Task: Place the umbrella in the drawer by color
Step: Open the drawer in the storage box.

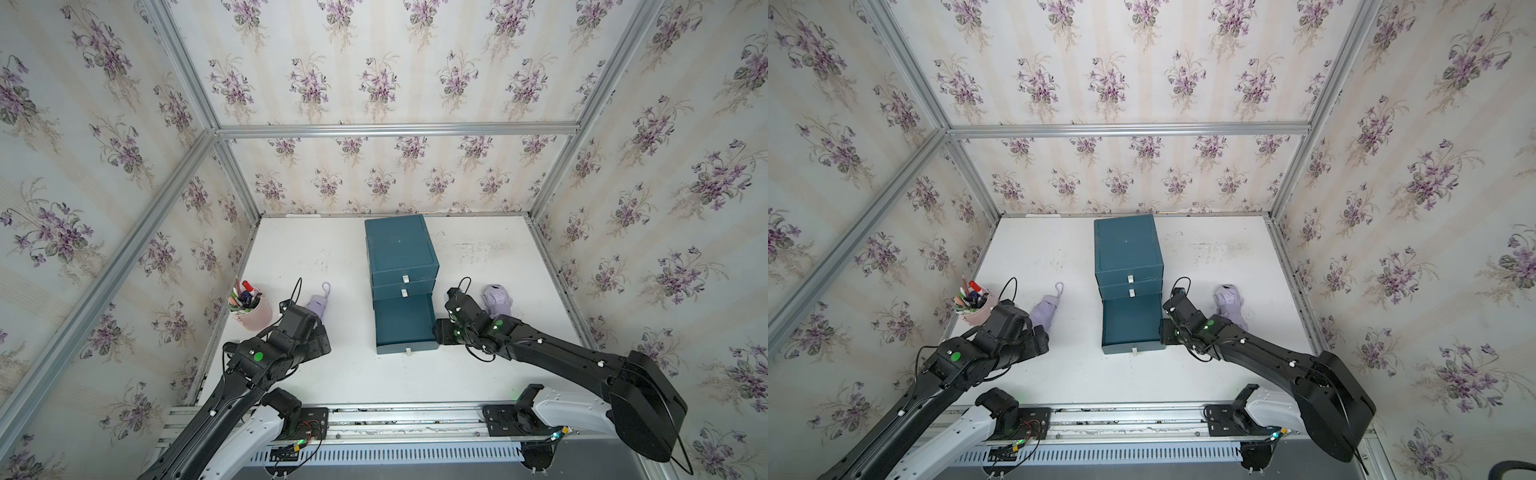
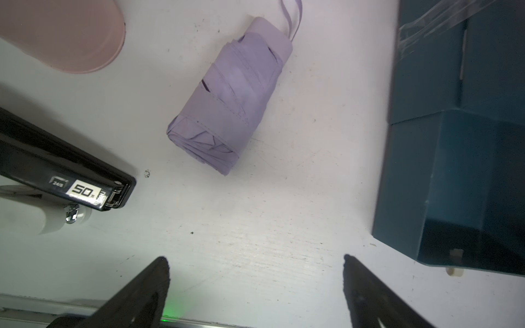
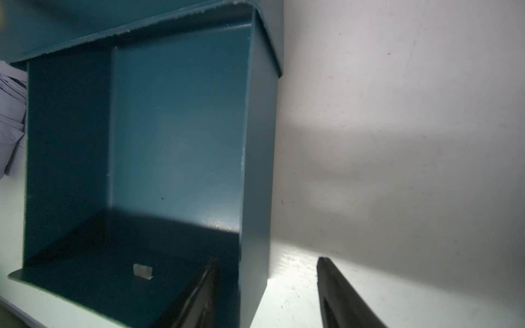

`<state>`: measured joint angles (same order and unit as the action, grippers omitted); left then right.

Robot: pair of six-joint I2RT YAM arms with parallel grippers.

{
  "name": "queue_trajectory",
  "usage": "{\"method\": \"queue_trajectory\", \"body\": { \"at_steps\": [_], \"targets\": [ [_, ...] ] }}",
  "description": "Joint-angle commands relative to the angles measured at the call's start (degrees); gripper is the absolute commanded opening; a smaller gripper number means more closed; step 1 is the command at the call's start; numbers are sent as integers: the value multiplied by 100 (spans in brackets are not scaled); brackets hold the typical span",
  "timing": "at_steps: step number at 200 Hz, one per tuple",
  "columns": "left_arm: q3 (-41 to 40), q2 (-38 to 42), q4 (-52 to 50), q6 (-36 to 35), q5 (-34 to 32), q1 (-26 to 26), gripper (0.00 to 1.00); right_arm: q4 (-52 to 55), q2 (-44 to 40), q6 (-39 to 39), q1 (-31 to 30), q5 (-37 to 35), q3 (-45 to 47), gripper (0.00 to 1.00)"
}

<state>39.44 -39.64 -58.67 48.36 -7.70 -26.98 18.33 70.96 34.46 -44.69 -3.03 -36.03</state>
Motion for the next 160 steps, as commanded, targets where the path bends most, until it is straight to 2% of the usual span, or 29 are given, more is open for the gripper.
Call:
{"method": "queue_trajectory", "body": {
  "at_steps": [1, 41, 62, 84, 106, 124, 160],
  "targets": [
    [-197, -38, 240, 380, -189, 119, 97, 161, 160, -88, -31, -186, -119, 53],
    [-455, -492, 827, 508, -69, 674, 97, 281, 401, -147, -40, -284, -275, 33],
    [-417, -888, 1127, 314, 64, 1160, 97, 269, 325, -94, -73, -203, -217, 22],
    [-305, -1350, 1387, 26, 22, 1510, 97, 292, 228, -25, -147, -184, -186, 16],
    [-224, -1750, 1529, -150, 57, 1809, 96, 295, 173, 42, -163, -130, -181, 17],
    [-94, -1946, 1536, -311, 370, 1967, 95, 319, 160, 121, -197, -113, -181, 27],
    [30, -2390, 1491, -329, 314, 2095, 96, 588, -38, 307, -240, -331, -235, 42]
  ]
}}
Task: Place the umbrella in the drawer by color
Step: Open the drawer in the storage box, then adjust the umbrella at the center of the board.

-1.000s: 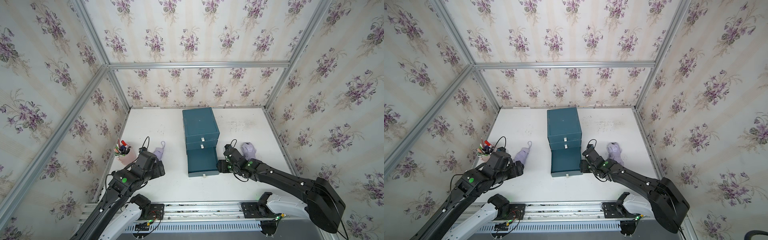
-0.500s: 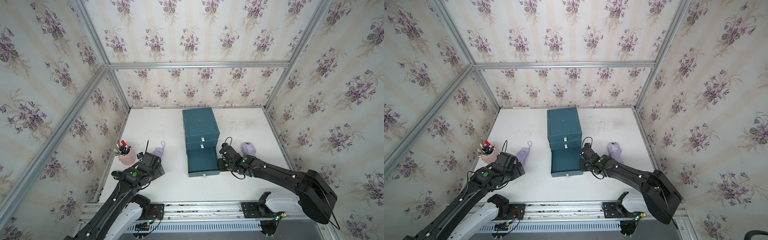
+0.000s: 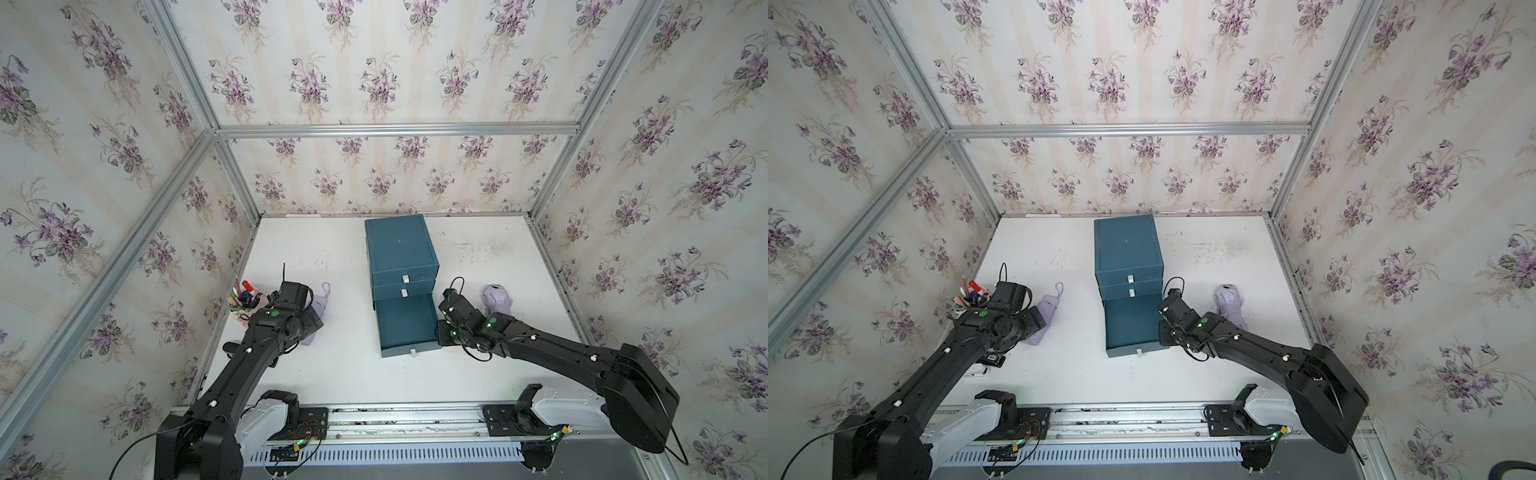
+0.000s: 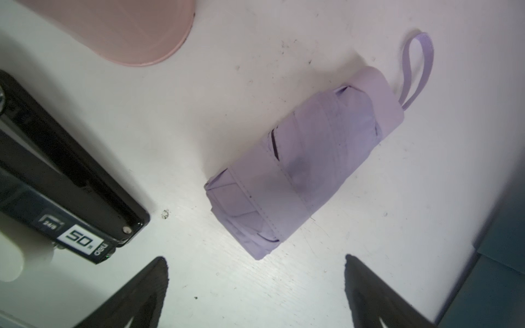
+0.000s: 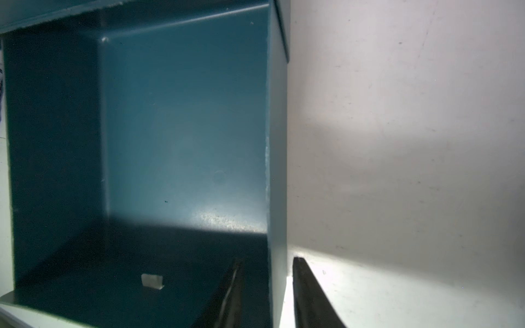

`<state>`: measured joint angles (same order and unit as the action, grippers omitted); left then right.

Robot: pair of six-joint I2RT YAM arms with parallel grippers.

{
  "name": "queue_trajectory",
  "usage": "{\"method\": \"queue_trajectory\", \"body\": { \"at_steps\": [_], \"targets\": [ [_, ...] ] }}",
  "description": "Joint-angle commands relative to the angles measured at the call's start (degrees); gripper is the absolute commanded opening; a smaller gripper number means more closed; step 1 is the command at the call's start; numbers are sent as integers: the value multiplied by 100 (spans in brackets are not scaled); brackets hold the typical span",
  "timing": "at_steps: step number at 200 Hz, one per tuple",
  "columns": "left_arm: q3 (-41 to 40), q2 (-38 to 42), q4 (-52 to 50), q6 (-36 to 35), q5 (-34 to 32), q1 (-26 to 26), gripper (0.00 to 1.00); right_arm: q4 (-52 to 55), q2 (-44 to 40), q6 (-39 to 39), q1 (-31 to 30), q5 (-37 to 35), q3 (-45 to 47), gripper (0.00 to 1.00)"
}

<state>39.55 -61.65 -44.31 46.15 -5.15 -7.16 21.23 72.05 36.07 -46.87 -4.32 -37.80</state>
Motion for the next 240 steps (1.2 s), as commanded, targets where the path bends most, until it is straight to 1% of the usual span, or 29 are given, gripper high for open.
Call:
{"method": "queue_trajectory", "body": {
  "at_steps": [1, 29, 42, 59, 93, 109, 121, 138, 160, 182, 217, 240],
  "targets": [
    [18, -198, 68, -99, 76, 115, 96, 326, -165, 150, -23, -219, -68, 42],
    [23, -498, 392, -61, 300, 277, 96, 1033, -623, 190, 6, -938, -473, 60],
    [68, -671, 495, -121, 338, 326, 96, 1272, -752, 192, 83, -1133, -668, 64],
    [133, -886, 539, -175, 357, 403, 95, 1301, -878, 149, 161, -1074, -831, 64],
    [66, -1029, 676, -277, 290, 553, 93, 713, -1048, -18, 161, -491, -931, 62],
    [-38, -1205, 847, -332, 544, 609, 89, 461, -1069, -66, 159, -252, -948, 60],
    [-76, -1362, 930, -385, 870, 610, 86, 274, -1098, -103, 135, -39, -938, 59],
    [-249, -1519, 1179, -399, 1355, 591, 80, 36, -1132, -219, 44, 208, -935, 57],
    [-538, -1598, 1400, -279, 1802, 474, 73, 20, -1042, -355, -7, 109, -1063, 57],
    [-830, -1404, 1554, -32, 2036, 123, 70, 197, -768, -422, -6, -295, -1330, 57],
    [-953, -996, 1450, 316, 2116, -571, 67, 228, -413, -467, 2, -559, -1613, 56],
    [-711, -532, 894, 287, 1945, -654, 66, 148, -394, -476, 20, -707, -1634, 56]
  ]
}}
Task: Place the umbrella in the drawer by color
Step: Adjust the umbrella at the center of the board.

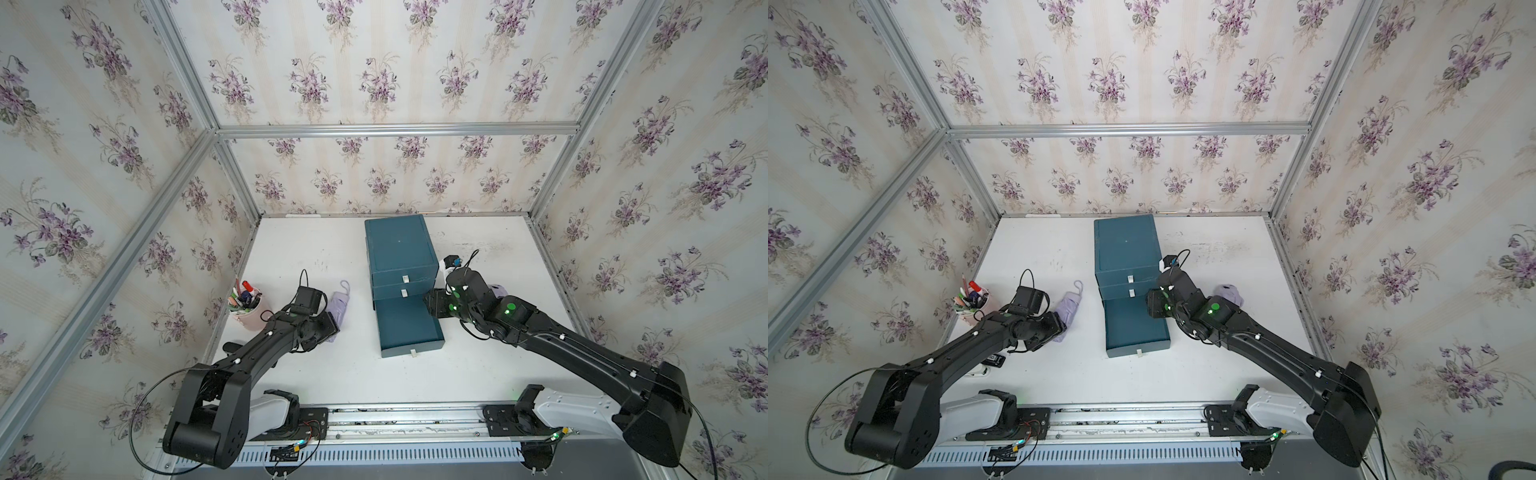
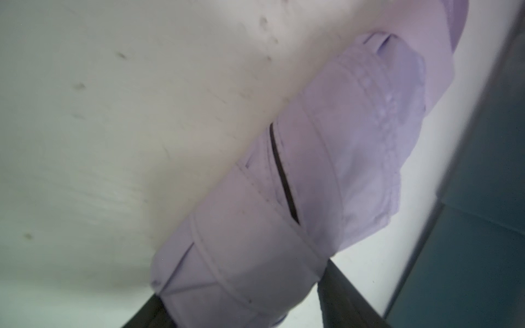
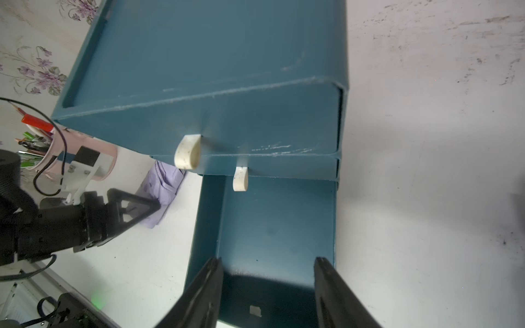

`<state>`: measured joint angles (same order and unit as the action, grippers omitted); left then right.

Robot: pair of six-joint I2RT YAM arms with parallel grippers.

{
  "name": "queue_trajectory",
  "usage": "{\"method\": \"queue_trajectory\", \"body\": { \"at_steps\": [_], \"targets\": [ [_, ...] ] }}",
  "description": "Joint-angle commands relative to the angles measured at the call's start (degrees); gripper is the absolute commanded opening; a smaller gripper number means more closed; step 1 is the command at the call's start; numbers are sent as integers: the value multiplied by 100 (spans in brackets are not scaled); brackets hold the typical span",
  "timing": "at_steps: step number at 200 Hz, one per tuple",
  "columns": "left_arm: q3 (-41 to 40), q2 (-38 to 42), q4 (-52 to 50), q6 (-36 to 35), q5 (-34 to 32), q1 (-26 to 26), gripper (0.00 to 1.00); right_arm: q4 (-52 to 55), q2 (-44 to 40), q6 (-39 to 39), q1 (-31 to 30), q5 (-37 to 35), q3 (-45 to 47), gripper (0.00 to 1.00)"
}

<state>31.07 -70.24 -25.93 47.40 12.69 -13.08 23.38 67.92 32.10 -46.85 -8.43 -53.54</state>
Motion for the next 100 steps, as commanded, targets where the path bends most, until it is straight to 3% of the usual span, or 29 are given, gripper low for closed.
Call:
{"method": "queue_trajectory", "body": {
  "at_steps": [1, 27, 43, 100],
  "targets": [
    [154, 353, -969, 155, 154, -58, 66, -55, 24, -80, 22, -302, -64, 56],
    [635, 982, -1626, -66, -241, -65, 68, 407, 92, 108, 214, -788, -150, 57],
    [914, 1229, -1877, -201, -325, -105, 69, 719, 2, 300, 693, -905, -2, 60],
    [1375, 1585, -1649, -388, -310, -717, 71, 541, -718, 404, 4181, 460, 1452, 70]
  ]
}}
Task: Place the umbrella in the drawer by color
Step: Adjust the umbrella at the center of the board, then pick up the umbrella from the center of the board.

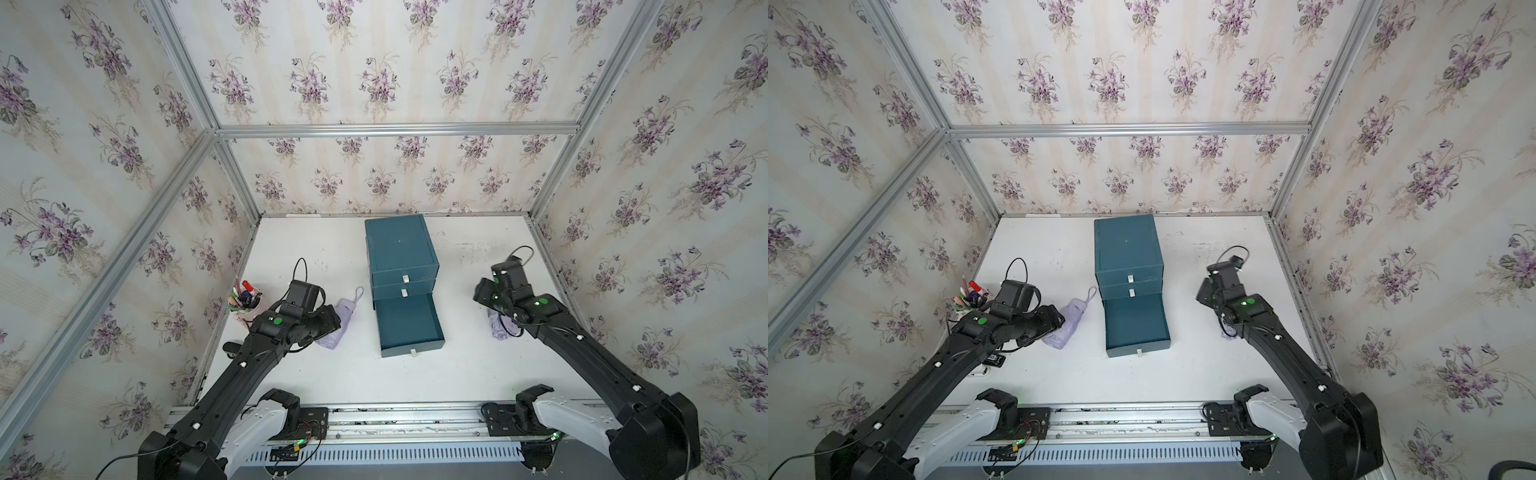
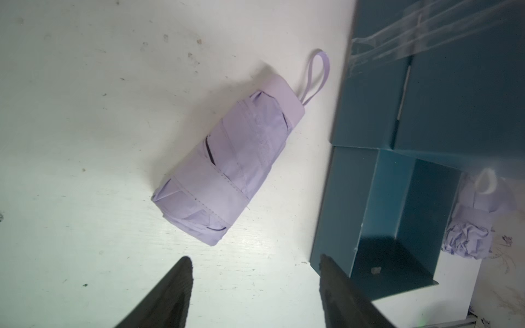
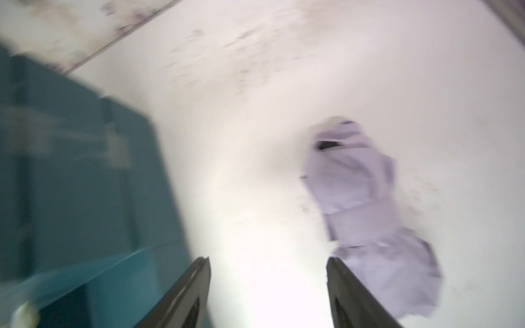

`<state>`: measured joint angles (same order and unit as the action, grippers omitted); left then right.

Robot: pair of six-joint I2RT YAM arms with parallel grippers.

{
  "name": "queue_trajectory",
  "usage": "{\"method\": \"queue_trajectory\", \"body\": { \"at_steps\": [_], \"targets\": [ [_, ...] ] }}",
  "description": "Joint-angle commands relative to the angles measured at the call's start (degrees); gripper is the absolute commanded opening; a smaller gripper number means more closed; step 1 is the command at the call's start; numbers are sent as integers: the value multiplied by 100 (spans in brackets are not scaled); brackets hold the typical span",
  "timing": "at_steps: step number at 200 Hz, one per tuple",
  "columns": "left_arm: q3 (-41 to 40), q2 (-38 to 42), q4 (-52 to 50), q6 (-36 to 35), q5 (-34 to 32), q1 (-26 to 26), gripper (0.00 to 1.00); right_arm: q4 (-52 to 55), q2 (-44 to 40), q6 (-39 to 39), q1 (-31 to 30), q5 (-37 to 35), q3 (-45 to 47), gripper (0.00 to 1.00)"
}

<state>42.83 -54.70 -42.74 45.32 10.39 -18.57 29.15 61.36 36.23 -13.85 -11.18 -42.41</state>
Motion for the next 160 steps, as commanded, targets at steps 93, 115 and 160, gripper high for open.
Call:
{"method": "queue_trajectory", "body": {
  "at_steps": [93, 115, 160],
  "targets": [
    [485, -25, 385, -486, 255, -503, 72, -1576, 1960, -516, 613, 1708, 730, 61],
    [488, -23, 379, -484, 244, -515, 72, -1570, 1989, -323, 16, 1611, 721, 61],
    [524, -134, 405, -494, 294, -573, 72, -1018, 1825, -344, -155, 1340, 196, 63]
  ]
}}
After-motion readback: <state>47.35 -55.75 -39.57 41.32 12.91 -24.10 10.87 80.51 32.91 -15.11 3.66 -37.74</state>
